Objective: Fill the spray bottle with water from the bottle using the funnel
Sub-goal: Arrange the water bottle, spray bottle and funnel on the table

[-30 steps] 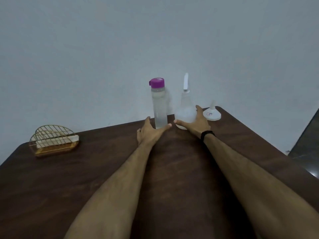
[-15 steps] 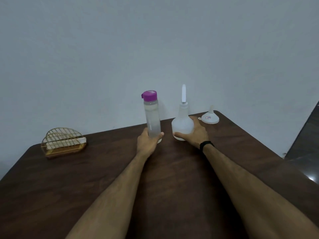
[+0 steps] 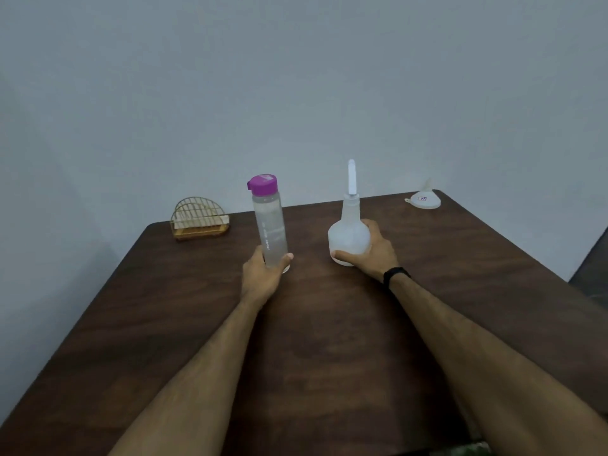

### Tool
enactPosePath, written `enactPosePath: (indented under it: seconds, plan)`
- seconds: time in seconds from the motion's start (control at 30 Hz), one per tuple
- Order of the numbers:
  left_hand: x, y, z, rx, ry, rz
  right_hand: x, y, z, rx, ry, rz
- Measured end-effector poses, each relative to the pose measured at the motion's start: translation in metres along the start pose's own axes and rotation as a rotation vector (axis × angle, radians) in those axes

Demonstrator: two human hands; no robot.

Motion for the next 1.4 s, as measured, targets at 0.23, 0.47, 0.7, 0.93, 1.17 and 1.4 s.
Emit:
enactPosePath:
  seconds: [0.23, 0.47, 0.7, 0.93, 1.17, 1.4]
  plan:
    - [0.045, 0.029, 0.016, -0.013, 0.054, -0.069, 0.036, -0.022, 0.015, -0.007, 0.019, 0.045]
    - [0.095, 0.021, 0.009, -0.183, 0.160, -0.184, 0.051, -0.027, 0.018, -0.106, 0.026, 0.090]
    - [0.125, -0.060, -0.016, -0.673, 0.075, 0.122, 0.049, 0.003, -0.004, -0.082, -0.042, -0.045]
    - [0.128, -0.156, -0.071, -0.789, -0.214, 0.364, 0.050, 0.072, -0.066, 0.469, -0.228, 0.003]
    - [0.085, -0.243, -0.121, -0.817, -0.385, 0.542, 0.041, 0.119, -0.113, 0.740, -0.267, 0.088]
    - [-0.008, -0.268, -0.130, -0.843, -0.302, 0.522, -0.009, 0.134, -0.136, 0.695, -0.340, 0.062]
Point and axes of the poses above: each hand's wrist, its own x-axis away from the middle knuckle, its own y-axis out of the back of the hand, z = x × y, the point moved 10 cm from there along -x, towards the middle knuckle, and after that the axes turned 12 degrees about z, right-handed, at the moved point
